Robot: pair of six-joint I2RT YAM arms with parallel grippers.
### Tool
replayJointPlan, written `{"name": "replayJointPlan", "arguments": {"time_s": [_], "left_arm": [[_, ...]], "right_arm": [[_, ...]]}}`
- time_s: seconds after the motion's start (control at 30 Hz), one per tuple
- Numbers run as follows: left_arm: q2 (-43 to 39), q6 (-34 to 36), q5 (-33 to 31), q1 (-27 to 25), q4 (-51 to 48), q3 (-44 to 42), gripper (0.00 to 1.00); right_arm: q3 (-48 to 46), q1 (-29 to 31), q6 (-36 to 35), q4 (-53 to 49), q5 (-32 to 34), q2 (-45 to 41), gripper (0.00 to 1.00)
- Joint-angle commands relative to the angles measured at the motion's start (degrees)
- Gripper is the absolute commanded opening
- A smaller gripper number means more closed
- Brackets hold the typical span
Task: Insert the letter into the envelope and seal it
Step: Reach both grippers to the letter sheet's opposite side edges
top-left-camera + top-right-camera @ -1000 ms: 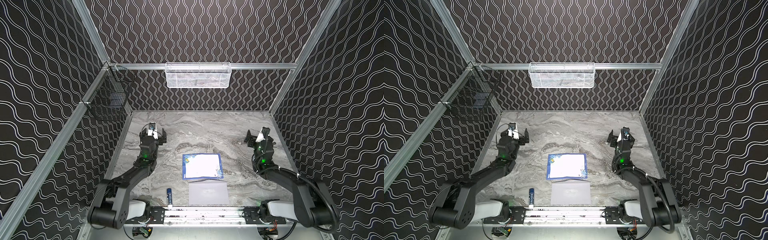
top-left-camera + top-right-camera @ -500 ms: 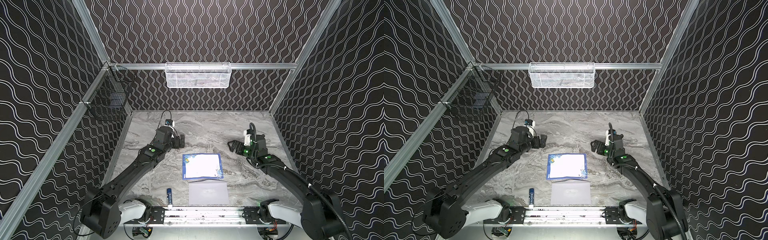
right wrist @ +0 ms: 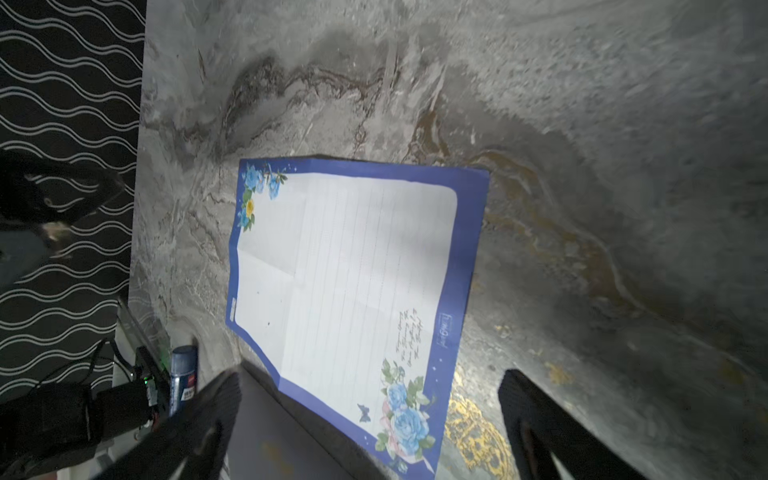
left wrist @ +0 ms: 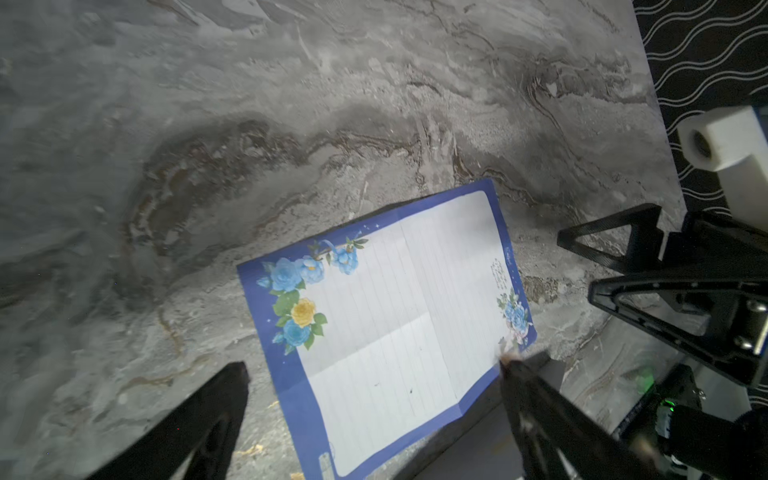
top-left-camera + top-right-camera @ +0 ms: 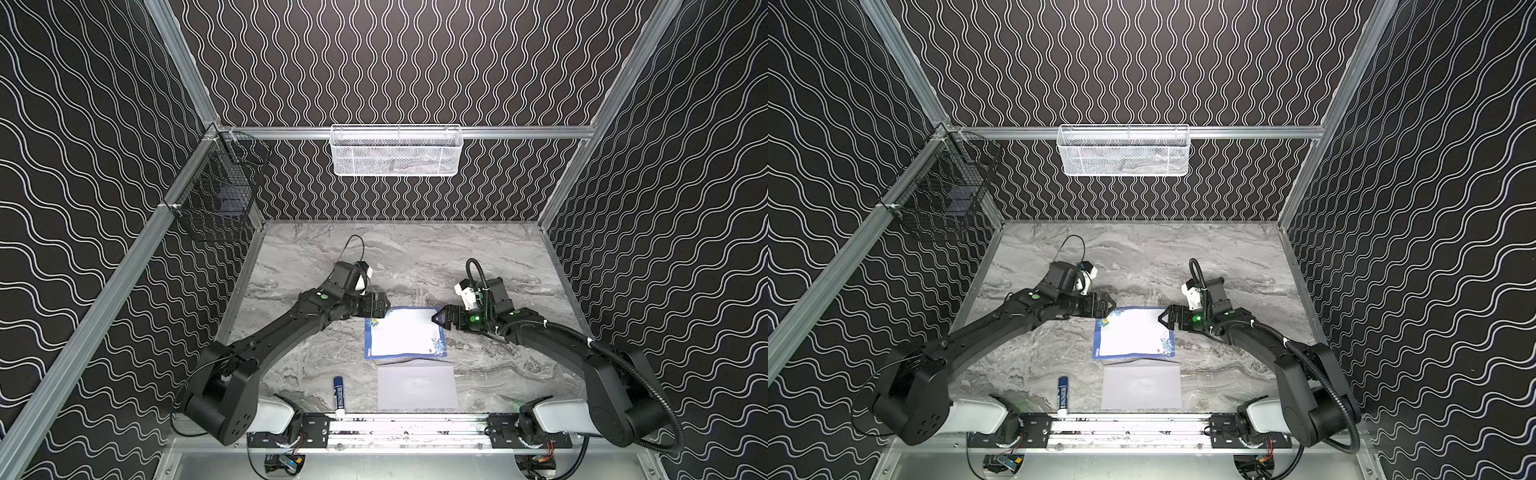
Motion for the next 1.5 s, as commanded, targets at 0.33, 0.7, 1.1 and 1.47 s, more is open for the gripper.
{"name": "replayJointPlan", "arguments": {"time_s": [0.33,0.7,1.1,1.47], "left_arm": [[7.5,1.2,2.0,-1.5,2.1,1.4,0.99],[10.7,-2.3,3.5,-1.5,8.1,-1.4,0.99],[13.8,-1.6,7.3,-1.9,10.0,-0.9,0.99],[17.4,-1.6,9.4,-3.2,11.6,0.3,0.99]], "right_arm": [[-1.2,0.1,-2.0,4.1,-2.9,4.2,1.0],[-3.3,0.1,-1.3,6.5,-4.4,5.9,0.99],[-5.0,1.7,-0.7,9.9,-5.5,8.8,0.97],[-6.1,3.2,0.8,13.5,-5.9,11.7,0.96]]}}
